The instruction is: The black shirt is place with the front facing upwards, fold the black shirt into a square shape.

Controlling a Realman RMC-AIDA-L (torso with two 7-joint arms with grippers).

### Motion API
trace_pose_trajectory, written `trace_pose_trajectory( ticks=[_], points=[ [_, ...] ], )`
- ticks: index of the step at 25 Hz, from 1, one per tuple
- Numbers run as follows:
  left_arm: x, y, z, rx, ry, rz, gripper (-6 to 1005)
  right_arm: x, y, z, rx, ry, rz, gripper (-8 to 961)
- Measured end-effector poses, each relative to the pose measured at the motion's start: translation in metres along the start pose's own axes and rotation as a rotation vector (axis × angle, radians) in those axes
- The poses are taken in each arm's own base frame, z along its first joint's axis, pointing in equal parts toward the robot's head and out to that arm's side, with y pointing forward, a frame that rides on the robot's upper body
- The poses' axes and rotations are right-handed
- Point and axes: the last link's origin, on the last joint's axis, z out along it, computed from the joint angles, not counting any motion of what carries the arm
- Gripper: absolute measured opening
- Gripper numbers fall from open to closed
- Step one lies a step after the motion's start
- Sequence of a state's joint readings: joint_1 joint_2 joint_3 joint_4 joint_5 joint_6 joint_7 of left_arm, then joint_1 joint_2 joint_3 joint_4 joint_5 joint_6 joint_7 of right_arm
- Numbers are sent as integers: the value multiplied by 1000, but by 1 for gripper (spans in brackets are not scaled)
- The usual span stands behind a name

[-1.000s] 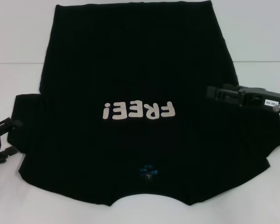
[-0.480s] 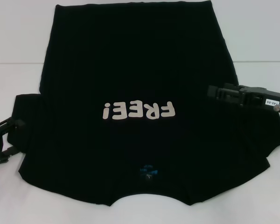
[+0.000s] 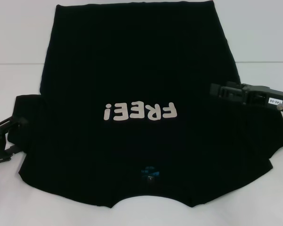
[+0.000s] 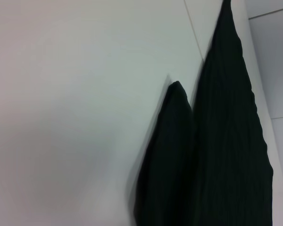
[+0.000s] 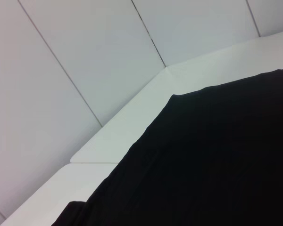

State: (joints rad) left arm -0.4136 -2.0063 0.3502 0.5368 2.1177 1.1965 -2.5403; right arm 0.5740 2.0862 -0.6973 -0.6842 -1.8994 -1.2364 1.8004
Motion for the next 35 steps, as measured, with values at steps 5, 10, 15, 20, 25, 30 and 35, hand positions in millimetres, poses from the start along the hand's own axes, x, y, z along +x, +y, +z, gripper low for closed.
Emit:
trace_pose_trajectory(
  ticks=[5, 10, 15, 20, 25, 30, 35],
  points=[
    [2, 2, 2, -2, 7, 3, 897, 1, -1, -2, 1, -11, 10, 785],
    [5, 4, 0, -27, 34, -2, 892, 3, -1, -1, 0, -9, 14, 784],
    [6, 3, 1, -14, 38, 3, 887, 3, -1, -2, 0, -9, 14, 782],
    [4, 0, 1, -5, 32, -2, 882, 3, -1, -1, 0, -8, 15, 780],
    [4, -1, 2, 3, 31, 4, 877, 3, -1, -1, 0, -8, 15, 779],
    [8, 0, 4, 17, 47, 6, 873, 3, -1, -2, 0, -9, 15, 777],
    [9, 1, 5, 29, 44, 15, 868, 3, -2, -3, 4, -15, 18, 776]
  ],
)
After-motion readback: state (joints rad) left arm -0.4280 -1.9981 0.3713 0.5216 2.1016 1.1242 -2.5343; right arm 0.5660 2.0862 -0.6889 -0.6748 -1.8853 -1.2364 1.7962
